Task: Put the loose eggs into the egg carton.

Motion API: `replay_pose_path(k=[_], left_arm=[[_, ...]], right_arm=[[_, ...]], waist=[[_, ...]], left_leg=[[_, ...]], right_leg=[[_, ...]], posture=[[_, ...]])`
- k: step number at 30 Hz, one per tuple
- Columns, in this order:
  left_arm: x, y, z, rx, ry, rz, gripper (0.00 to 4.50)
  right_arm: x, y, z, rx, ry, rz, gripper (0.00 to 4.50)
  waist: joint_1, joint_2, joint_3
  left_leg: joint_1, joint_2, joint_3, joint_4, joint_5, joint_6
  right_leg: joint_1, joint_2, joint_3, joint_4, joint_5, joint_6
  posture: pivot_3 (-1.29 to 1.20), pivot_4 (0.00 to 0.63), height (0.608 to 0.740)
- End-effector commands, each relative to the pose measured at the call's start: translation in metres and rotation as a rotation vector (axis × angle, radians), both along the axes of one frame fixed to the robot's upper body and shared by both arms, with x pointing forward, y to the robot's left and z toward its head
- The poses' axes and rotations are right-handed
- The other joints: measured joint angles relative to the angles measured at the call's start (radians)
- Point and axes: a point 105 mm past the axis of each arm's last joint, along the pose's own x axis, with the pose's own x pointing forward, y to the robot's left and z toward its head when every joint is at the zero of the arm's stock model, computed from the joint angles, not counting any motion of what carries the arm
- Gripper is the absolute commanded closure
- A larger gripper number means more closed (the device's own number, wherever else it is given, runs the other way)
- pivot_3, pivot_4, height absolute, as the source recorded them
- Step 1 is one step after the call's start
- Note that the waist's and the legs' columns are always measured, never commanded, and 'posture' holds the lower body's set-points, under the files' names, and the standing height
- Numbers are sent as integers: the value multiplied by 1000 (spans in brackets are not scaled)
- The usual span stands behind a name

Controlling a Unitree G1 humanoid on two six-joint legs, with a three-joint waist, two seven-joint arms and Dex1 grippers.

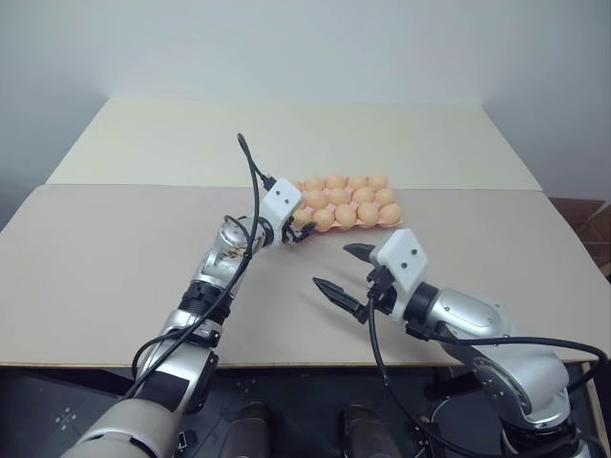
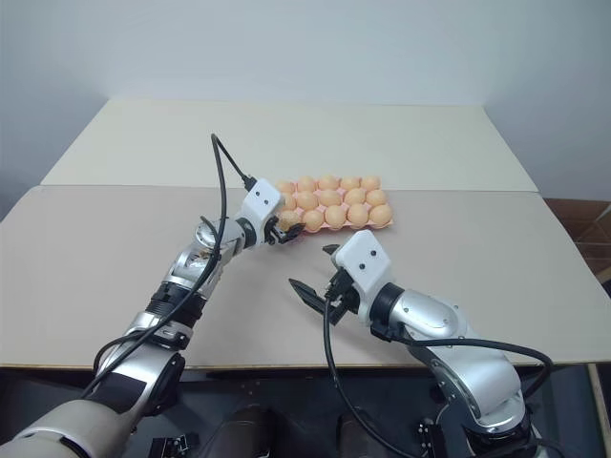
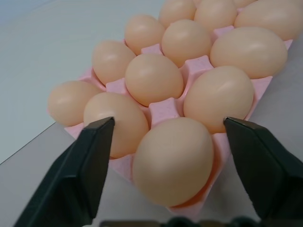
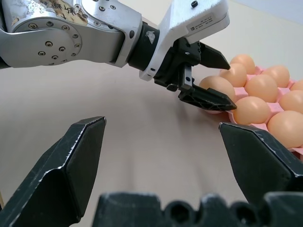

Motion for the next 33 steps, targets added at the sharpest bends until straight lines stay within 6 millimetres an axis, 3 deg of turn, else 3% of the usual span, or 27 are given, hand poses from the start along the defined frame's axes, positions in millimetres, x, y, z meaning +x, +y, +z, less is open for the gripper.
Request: replay_pose_path(k=[1,8,11,15,18,21,26,33], left_arm=[[-3,-1,32,-41,-95,-17,9],[-18,15,63,-108,-181,22,9],[-36,37,75,-198,-218,81,9],[-56,62,67,-293,-186,177,9],[-85,105,37,-323,-181,390,9],[-107,121,20,-299,-204,505,9],[-130,127,6,-359,-206,615,9],[-133,128,0,-348,-207,672,9]], right_arm=[[-5,-1,11,16,-41,9,0],[-4,-2,15,48,-46,-6,0],[-4,-6,17,99,-47,-31,0],[-3,-20,12,125,-59,-114,0],[11,-48,4,186,-147,-355,0],[19,-72,-5,217,-198,-524,0],[23,-103,-18,251,-290,-647,0],[32,-128,-33,241,-255,-687,0]], waist=[[-1,0,0],[-4,0,0],[-5,0,0],[-3,0,0],[-4,0,-1],[-4,0,-1],[10,0,0],[-3,0,0]], left_leg=[[0,0,0,0,0,0],[1,0,-1,0,0,0],[1,1,-3,0,0,0],[1,1,-5,0,0,0],[3,1,-5,0,0,0],[5,1,-4,-1,0,0],[10,1,0,1,1,0],[19,3,2,1,2,1]], right_leg=[[0,0,0,0,0,0],[0,0,1,2,0,0],[0,0,1,2,0,0],[-1,0,2,3,0,0],[1,0,3,2,0,0],[0,0,6,3,0,0],[6,-1,5,3,2,0],[15,1,7,-1,3,0]], posture=[[0,150,740],[0,150,740],[0,150,740],[0,150,740],[0,150,740],[0,150,740],[0,150,740],[0,150,740]])
